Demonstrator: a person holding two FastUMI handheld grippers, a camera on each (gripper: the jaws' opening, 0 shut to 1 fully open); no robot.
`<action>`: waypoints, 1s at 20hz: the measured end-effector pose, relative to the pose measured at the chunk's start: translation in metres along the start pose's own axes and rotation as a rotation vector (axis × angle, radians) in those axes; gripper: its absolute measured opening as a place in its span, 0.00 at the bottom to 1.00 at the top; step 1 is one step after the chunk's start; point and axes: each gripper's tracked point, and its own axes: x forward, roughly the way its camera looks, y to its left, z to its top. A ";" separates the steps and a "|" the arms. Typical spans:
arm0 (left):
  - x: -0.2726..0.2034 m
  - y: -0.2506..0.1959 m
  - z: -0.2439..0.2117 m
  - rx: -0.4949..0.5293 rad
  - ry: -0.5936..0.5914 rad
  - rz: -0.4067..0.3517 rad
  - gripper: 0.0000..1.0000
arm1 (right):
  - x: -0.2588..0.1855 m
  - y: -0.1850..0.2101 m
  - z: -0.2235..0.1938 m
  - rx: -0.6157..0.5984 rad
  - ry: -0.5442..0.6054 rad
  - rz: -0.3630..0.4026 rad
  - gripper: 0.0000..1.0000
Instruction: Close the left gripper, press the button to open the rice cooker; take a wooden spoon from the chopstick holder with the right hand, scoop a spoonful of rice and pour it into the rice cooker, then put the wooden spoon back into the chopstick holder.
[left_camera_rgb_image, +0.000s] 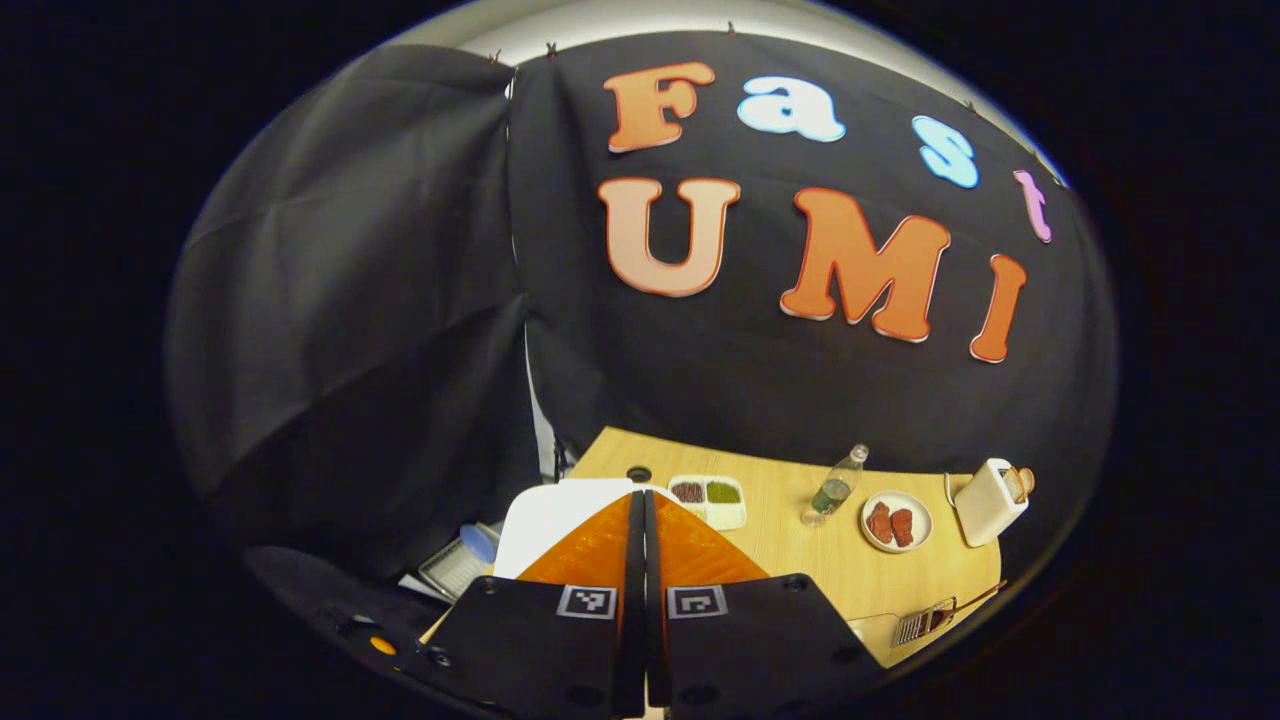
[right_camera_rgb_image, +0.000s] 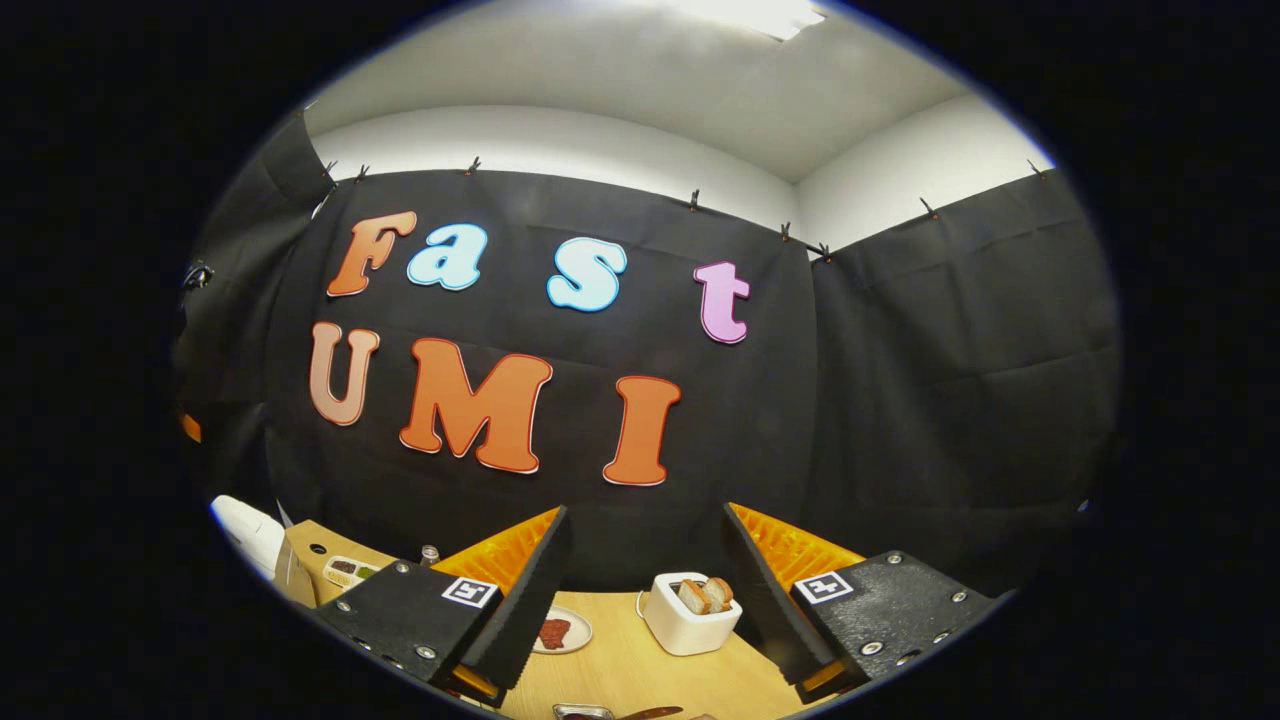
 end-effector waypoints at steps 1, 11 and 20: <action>0.011 0.004 -0.008 -0.016 0.059 0.002 0.04 | -0.003 -0.004 -0.001 -0.006 0.008 -0.012 0.92; 0.084 0.031 -0.130 -0.224 0.585 -0.052 0.05 | -0.030 -0.026 -0.015 -0.026 0.069 -0.089 0.92; 0.101 0.041 -0.162 -0.227 0.633 -0.033 0.05 | -0.026 -0.016 -0.039 -0.045 0.121 -0.070 0.92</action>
